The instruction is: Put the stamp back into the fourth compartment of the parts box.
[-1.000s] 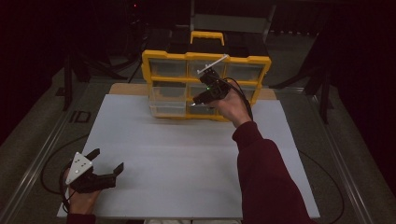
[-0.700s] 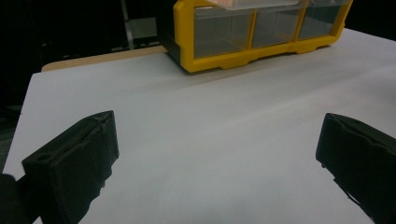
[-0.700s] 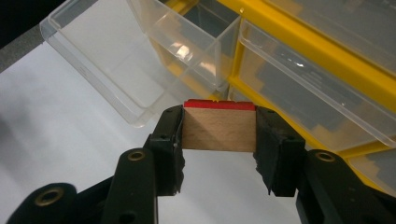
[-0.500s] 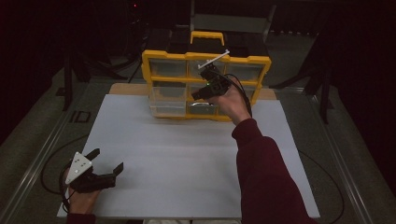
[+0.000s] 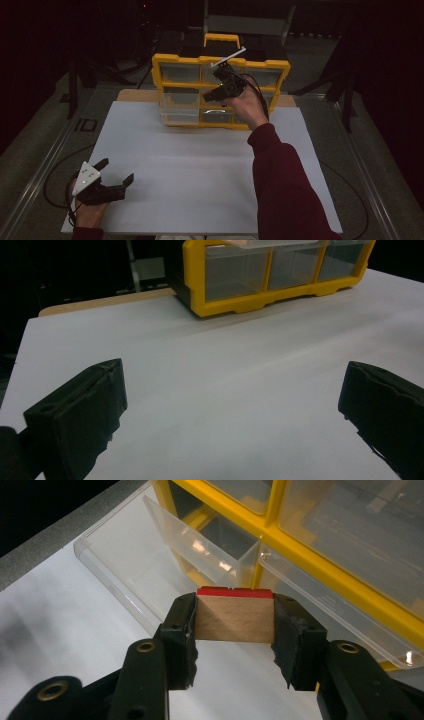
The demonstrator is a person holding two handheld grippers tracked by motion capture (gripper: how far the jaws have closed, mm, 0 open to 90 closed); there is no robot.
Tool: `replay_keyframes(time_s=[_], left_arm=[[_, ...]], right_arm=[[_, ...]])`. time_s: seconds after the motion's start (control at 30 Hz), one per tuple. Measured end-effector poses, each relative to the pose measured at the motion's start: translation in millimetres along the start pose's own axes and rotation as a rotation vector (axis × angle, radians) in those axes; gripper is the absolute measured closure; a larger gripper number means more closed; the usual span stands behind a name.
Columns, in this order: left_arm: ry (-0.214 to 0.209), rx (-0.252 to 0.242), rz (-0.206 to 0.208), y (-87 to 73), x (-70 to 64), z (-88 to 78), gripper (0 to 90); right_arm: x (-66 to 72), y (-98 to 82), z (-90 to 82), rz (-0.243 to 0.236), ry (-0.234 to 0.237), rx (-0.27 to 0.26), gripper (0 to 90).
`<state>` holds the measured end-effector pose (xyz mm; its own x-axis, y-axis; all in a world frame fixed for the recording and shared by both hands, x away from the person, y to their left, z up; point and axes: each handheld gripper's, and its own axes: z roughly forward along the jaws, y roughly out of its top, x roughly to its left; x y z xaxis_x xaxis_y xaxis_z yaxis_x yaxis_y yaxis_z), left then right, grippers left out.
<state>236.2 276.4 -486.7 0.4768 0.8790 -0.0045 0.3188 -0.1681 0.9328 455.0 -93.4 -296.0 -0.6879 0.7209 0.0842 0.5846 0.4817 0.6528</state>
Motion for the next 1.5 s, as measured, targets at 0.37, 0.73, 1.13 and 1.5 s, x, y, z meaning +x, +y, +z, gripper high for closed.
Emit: replay_keyframes(time_s=[0.37, 0.73, 1.13, 1.5], left_arm=[[-0.001, -0.003, -0.001, 0.2, 0.2, -1.2, 0.1], [-0.004, -0.004, 0.001, 0.2, -0.2, -1.0, 0.1], [-0.006, -0.005, 0.002, 0.6, -0.6, -0.9, 0.1], [-0.011, -0.005, 0.002, 0.5, -1.2, 0.1, 0.1]], right_arm=[[9.0, 10.4, 2.4, -0.011, 0.019, -0.019, 55.1], [17.0, 15.3, 9.2, -0.006, 0.032, -0.032, 55.1], [25.5, 17.2, 15.6, -0.013, 0.045, -0.047, 55.0], [29.8, 16.2, 23.2, -0.015, 0.049, -0.040, 55.0]])
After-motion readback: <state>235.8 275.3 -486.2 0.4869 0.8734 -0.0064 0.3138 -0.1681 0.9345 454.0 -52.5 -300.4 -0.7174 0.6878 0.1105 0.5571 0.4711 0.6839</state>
